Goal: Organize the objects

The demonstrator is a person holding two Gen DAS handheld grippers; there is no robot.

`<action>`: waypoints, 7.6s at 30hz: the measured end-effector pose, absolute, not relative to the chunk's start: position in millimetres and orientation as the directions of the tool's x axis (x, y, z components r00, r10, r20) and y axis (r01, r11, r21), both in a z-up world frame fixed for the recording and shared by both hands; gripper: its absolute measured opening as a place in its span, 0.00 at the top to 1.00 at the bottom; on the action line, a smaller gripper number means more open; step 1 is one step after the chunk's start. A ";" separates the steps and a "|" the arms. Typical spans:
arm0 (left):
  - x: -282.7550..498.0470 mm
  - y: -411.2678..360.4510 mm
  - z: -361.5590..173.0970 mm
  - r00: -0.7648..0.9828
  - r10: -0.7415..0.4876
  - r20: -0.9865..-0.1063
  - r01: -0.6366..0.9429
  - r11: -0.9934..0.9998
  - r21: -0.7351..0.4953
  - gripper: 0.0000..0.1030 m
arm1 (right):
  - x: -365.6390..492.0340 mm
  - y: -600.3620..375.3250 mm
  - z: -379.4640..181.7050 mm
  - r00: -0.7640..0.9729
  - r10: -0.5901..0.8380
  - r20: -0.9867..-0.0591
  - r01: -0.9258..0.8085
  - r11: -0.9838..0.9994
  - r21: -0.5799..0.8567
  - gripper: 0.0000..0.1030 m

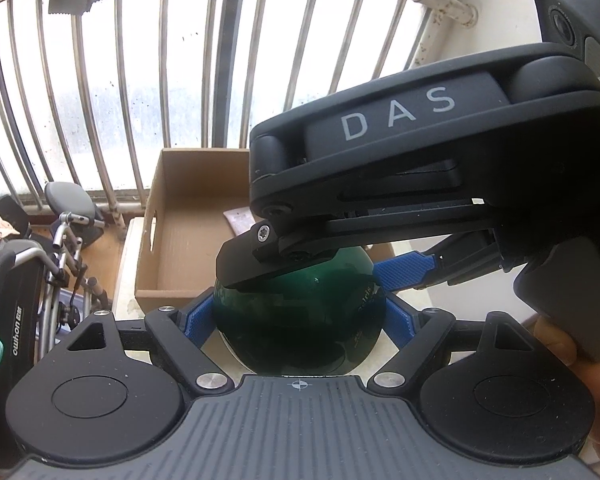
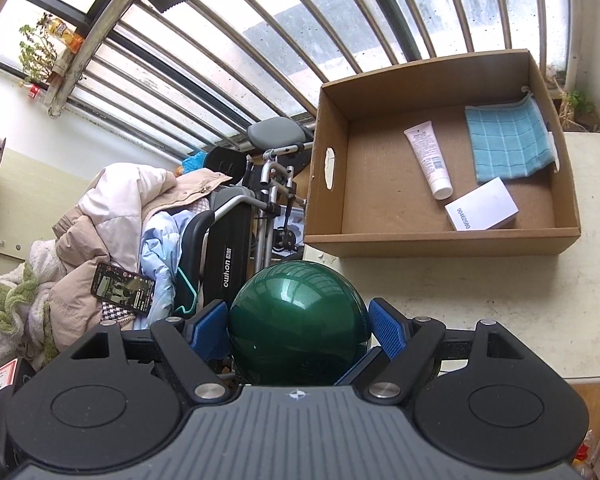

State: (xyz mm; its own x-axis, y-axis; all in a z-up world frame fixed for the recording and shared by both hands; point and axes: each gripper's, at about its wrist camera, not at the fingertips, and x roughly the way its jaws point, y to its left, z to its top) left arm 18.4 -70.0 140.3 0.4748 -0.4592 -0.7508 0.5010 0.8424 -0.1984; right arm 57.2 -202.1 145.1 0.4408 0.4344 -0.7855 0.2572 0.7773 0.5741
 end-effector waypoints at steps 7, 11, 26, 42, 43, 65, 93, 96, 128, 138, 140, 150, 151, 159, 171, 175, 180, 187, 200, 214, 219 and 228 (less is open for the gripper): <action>52.7 -69.6 132.8 0.480 -0.432 -0.764 0.489 0.854 -0.176 0.19 | 80.7 -207.3 137.8 0.439 0.454 -0.776 0.254 0.766 0.591 0.21; 78.6 -70.5 131.4 0.474 -0.407 -0.781 0.468 0.868 -0.168 0.19 | 106.9 -212.7 131.2 0.430 0.482 -0.763 0.246 0.751 0.613 0.21; 150.2 -93.8 100.5 0.370 -0.345 -0.863 0.476 0.868 -0.143 0.19 | 183.1 -245.0 81.7 0.369 0.554 -0.746 0.315 0.681 0.661 0.21; 185.1 -126.9 71.4 0.287 -0.271 -0.919 0.492 0.865 -0.101 0.19 | 212.9 -287.8 29.9 0.340 0.612 -0.714 0.387 0.601 0.700 0.21; 187.3 -128.2 69.6 0.283 -0.268 -0.921 0.493 0.864 -0.100 0.19 | 214.6 -289.3 27.6 0.338 0.614 -0.713 0.389 0.599 0.700 0.21; 241.5 -117.9 7.1 0.209 -0.291 -0.934 0.431 0.884 -0.180 0.19 | 263.7 -298.2 -42.4 0.257 0.659 -0.707 0.407 0.589 0.698 0.22; 276.6 -118.9 -80.9 0.119 -0.120 -0.986 0.396 0.916 -0.064 0.19 | 337.8 -280.0 -156.2 0.095 0.746 -0.660 0.304 0.609 0.732 0.20; 274.6 -117.2 -84.1 0.111 -0.120 -0.987 0.389 0.919 -0.068 0.19 | 337.2 -277.0 -156.7 0.088 0.731 -0.676 0.274 0.635 0.722 0.20; 245.2 -116.6 2.7 0.190 -0.185 -0.964 0.379 0.920 -0.102 0.19 | 314.4 -313.3 -90.3 0.260 0.685 -0.681 0.252 0.632 0.733 0.17; 197.4 -93.7 59.4 0.330 -0.273 -0.903 0.372 0.917 -0.141 0.16 | 264.5 -315.6 -17.8 0.397 0.619 -0.678 0.267 0.629 0.730 0.17; 186.7 -87.0 77.3 0.376 -0.295 -0.878 0.375 0.915 -0.147 0.12 | 249.0 -318.9 1.4 0.431 0.594 -0.680 0.265 0.637 0.724 0.17; 126.7 -63.4 169.0 0.650 -0.281 -0.706 0.349 0.936 -0.051 0.01 | 153.8 -311.0 101.6 0.612 0.348 -0.710 0.297 0.731 0.614 0.08; 121.7 -63.8 174.7 0.673 -0.264 -0.691 0.337 0.941 -0.031 0.01 | 146.2 -307.4 109.7 0.623 0.319 -0.714 0.299 0.746 0.594 0.08; 92.2 -70.6 202.9 0.773 -0.151 -0.616 0.267 0.959 0.100 0.01 | 100.1 -274.8 159.4 0.702 0.098 -0.705 0.317 0.844 0.432 0.02; 93.5 -63.8 181.9 0.698 -0.216 -0.683 0.314 0.949 0.021 0.01 | 55.3 -246.0 173.2 0.672 -0.216 -0.708 0.467 0.866 0.179 0.00; 115.8 -56.7 148.2 0.592 -0.274 -0.758 0.319 0.943 -0.093 0.01 | 57.0 -242.3 155.8 0.615 -0.275 -0.739 0.506 0.857 0.101 0.00; 131.6 -51.7 104.6 0.517 -0.268 -0.813 0.317 0.942 -0.108 0.01 | 60.5 -233.6 118.9 0.589 -0.290 -0.755 0.497 0.866 0.056 0.00; 143.1 -56.4 70.9 0.446 -0.246 -0.861 0.337 0.937 -0.093 0.01 | 75.3 -231.3 66.0 0.539 -0.239 -0.807 0.485 0.872 0.066 0.00; 151.5 -79.5 51.5 0.389 -0.209 -0.897 0.353 0.933 -0.064 0.01 | 88.4 -254.7 20.8 0.462 -0.186 -0.867 0.454 0.890 0.051 0.00; 146.7 -85.5 52.0 0.378 -0.180 -0.908 0.344 0.938 -0.042 0.02 | 90.4 -264.3 10.6 0.451 -0.151 -0.880 0.430 0.900 0.066 0.00; 145.4 -86.5 53.1 0.376 -0.173 -0.910 0.337 0.941 -0.040 0.02 | 90.2 -264.7 10.6 0.451 -0.151 -0.880 0.426 0.902 0.064 0.00; 145.6 -87.8 55.6 0.381 -0.174 -0.908 0.337 0.941 -0.039 0.04 | 90.4 -265.3 11.7 0.450 -0.151 -0.880 0.428 0.902 0.064 0.00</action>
